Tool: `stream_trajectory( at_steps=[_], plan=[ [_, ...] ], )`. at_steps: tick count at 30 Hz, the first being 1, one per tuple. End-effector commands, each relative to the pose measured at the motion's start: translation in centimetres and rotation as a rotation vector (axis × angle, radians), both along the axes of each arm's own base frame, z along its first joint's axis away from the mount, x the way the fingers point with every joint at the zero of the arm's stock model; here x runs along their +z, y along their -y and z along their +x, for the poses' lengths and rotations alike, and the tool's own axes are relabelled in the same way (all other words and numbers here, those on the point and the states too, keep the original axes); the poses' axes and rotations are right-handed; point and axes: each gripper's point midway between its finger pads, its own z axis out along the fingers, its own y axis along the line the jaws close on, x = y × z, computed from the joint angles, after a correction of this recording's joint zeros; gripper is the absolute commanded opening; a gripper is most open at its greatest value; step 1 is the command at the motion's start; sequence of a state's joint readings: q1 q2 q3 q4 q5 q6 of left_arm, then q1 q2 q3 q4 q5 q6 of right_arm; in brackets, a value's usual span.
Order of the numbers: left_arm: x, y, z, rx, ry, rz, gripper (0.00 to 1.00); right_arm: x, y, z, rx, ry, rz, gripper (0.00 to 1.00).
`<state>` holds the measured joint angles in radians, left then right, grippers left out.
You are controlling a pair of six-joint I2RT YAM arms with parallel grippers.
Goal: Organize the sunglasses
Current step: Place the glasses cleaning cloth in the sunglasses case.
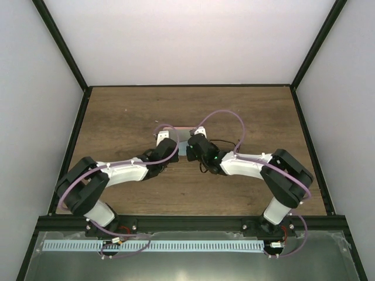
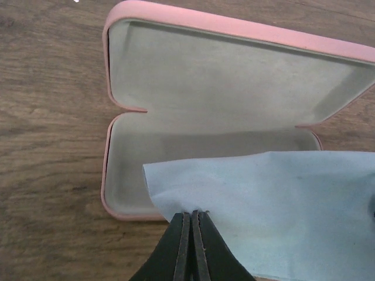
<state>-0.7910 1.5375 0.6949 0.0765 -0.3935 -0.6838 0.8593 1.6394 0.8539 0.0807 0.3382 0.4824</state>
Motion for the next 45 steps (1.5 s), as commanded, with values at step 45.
stream_trajectory(
  at_steps=[45],
  plan=[
    [-3.0, -1.4, 4.2, -0.003, -0.069, 0.041, 0.04, -2.8, -0.9, 4.6, 0.009, -0.035, -0.018, 0.01]
  ],
)
